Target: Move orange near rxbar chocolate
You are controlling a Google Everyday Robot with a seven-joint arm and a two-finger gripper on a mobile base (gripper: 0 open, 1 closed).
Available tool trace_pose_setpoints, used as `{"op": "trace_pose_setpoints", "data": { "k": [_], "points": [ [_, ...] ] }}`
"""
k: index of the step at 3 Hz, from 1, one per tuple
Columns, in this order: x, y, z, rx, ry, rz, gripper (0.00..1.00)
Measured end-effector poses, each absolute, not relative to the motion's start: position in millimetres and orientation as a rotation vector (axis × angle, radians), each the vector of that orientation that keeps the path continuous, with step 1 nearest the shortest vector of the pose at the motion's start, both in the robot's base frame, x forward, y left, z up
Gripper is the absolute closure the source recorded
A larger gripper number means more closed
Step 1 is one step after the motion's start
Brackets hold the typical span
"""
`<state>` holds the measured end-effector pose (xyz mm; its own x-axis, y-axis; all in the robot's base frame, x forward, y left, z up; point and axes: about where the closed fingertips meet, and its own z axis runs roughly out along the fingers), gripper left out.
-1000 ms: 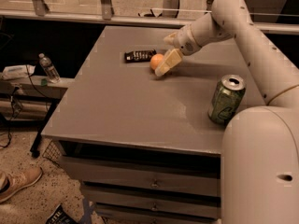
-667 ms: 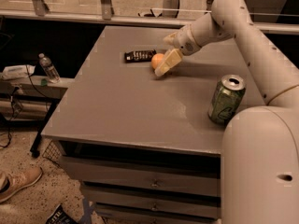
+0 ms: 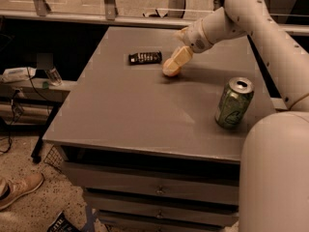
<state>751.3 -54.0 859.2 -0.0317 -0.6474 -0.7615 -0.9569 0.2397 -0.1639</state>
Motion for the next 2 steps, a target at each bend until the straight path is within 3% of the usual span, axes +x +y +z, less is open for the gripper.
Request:
{"op": "trace_pose_setpoints", "data": {
  "k": [2],
  "points": [
    [737.6,-76.4,894.9,-1.436,1.732,0.401,0.0]
  ]
}}
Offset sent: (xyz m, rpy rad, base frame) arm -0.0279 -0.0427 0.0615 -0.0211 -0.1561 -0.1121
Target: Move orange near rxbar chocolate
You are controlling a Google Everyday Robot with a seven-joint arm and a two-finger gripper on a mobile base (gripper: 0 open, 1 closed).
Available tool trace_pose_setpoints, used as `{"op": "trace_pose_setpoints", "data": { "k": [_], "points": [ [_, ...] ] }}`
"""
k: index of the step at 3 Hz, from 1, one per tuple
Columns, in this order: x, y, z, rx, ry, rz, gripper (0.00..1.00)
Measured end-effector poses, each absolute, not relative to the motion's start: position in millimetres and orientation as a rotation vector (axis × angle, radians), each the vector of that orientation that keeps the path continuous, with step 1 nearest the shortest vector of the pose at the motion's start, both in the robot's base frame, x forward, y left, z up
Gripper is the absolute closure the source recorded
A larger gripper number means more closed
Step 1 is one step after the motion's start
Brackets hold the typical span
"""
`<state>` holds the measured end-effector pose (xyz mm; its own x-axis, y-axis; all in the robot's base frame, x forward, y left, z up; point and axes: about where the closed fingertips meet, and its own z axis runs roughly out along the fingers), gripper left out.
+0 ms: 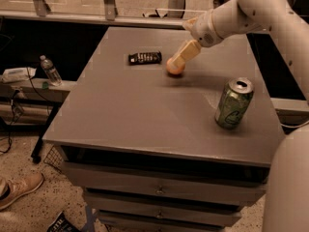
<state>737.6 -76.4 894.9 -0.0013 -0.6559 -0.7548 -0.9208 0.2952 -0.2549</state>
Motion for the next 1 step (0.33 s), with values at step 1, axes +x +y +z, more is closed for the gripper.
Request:
{"op": "trace_pose_setpoints", "data": {
  "k": [1],
  "points": [
    [726.2,-90.1,908.4,-1.399,1.73,0.356,0.0]
  ]
}}
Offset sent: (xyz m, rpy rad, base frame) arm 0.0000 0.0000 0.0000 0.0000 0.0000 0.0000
